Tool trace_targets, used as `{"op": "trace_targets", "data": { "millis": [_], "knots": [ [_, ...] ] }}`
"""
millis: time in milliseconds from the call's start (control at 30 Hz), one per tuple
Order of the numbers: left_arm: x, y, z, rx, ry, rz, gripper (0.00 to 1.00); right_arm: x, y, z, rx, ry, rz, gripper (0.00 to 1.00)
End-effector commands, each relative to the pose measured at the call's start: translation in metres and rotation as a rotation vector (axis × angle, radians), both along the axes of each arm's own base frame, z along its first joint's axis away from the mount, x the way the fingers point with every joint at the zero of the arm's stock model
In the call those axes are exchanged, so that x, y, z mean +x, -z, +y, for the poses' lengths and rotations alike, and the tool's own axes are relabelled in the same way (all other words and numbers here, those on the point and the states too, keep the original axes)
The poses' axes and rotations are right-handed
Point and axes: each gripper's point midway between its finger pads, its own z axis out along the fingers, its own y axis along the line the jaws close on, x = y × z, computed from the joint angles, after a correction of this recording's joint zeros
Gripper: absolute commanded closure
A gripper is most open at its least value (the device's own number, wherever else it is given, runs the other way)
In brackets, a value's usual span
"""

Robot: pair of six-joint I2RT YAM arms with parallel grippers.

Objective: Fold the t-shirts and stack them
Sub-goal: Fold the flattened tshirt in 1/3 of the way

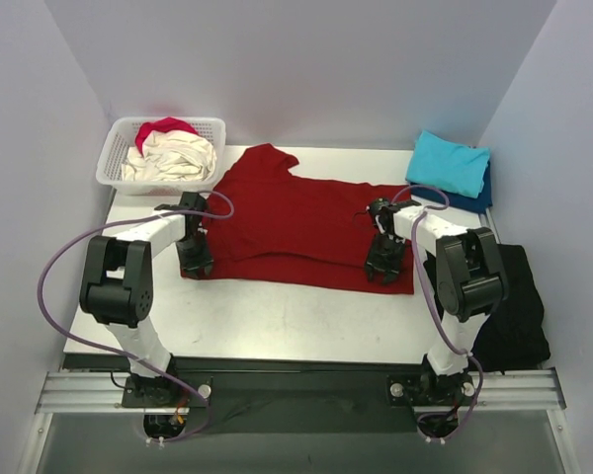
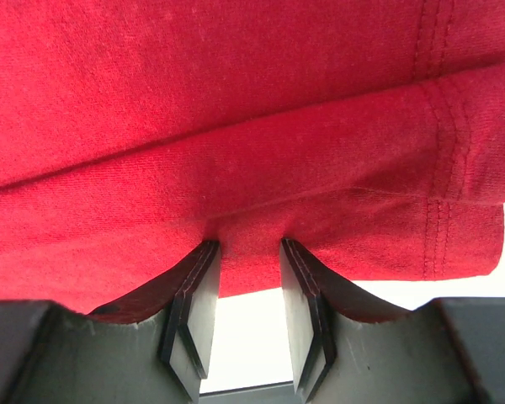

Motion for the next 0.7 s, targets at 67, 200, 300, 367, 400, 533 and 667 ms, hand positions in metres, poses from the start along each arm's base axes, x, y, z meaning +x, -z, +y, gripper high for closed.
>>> {"op": "trace_targets", "data": {
  "millis": [67,200,300,367,400,533,667],
  "knots": [
    [-0.057,0.021,0.009,0.03,-0.022,0.141,0.62,-0.048,0.007,-0.012,-0.047,-0.036,0.123,0.66],
    [-0.081,0.023,0.006,0.007,-0.048,0.175,0.62,-0.062,0.008,-0.011,-0.051,-0.06,0.138,0.66],
    [-0.102,0.025,0.007,-0.002,-0.065,0.202,0.62,-0.069,0.008,-0.009,-0.048,-0.075,0.147,0.66],
    [-0.11,0.02,0.003,-0.023,-0.084,0.2,0.62,-0.077,0.009,-0.009,-0.047,-0.089,0.161,0.67],
    [-0.109,0.016,0.001,-0.027,-0.089,0.189,0.62,-0.081,0.01,-0.007,-0.041,-0.09,0.169,0.67],
    [-0.115,-0.003,-0.007,-0.07,-0.153,0.146,0.64,-0.1,0.01,-0.007,-0.042,-0.098,0.192,0.67],
    [-0.132,-0.019,-0.015,-0.115,-0.188,0.139,0.66,-0.121,0.012,-0.01,-0.04,-0.081,0.227,0.67]
  ]
}}
